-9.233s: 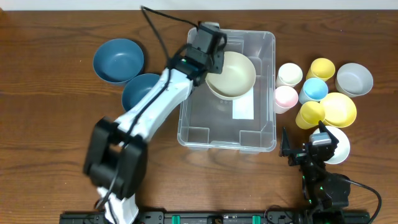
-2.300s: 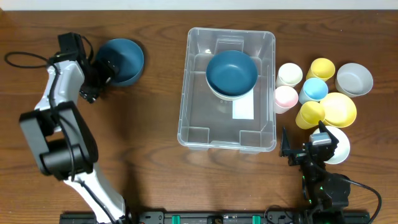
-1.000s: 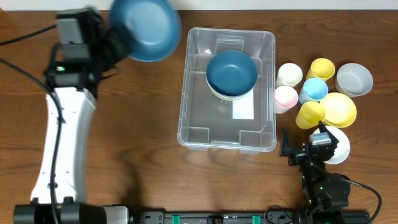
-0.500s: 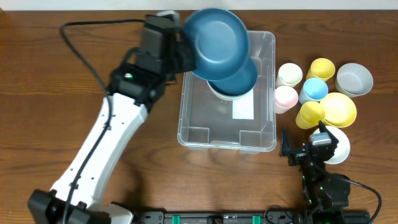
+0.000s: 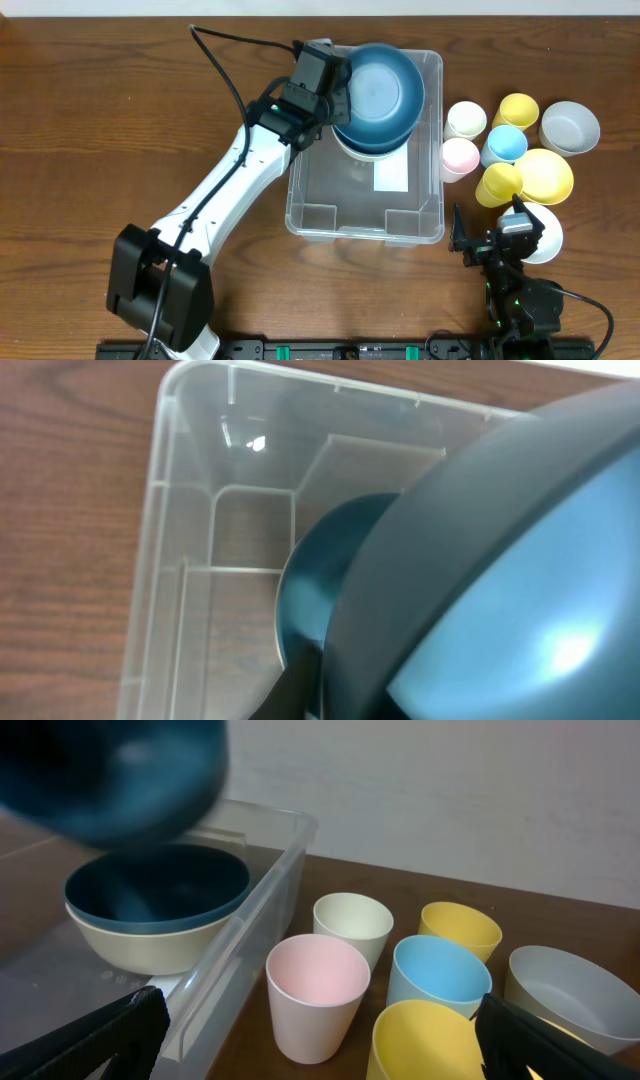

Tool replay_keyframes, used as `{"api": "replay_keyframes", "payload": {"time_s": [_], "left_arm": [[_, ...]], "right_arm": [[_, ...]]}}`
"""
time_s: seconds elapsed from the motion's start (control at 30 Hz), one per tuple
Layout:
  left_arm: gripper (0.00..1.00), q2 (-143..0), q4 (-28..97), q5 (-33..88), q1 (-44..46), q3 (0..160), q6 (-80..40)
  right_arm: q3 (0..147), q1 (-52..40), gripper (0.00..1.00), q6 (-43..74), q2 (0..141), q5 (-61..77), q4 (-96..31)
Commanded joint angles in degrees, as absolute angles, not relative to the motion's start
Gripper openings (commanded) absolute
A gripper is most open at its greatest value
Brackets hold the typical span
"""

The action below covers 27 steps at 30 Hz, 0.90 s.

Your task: Pack container

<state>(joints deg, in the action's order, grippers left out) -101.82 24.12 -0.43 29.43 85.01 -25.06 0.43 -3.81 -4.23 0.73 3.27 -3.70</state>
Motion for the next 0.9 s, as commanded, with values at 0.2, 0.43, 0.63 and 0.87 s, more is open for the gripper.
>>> {"api": "replay_keyframes", "payload": {"time_s": [0.2, 0.43, 0.63, 0.87], "left_arm": [[0.63, -99.8, 22.7, -1.6, 28.6, 85.5, -19.5], [0.64, -94.9, 27.6, -1.7, 22.1, 85.5, -19.5], [0.74, -91.1, 35.5, -4.8, 12.3, 85.5, -19.5], [0.94, -90.7, 43.5, -6.3, -1.5, 85.5, -19.5]], "right_arm": [[0.3, -3.4, 0.99, -4.8, 0.5, 3.7, -3.9], [0.3, -3.4, 0.99, -4.8, 0.5, 3.7, -3.9], [0.3, -3.4, 0.99, -4.8, 0.5, 3.7, -3.9], [0.3, -3.4, 0.99, -4.8, 0.5, 3.7, -3.9]]}}
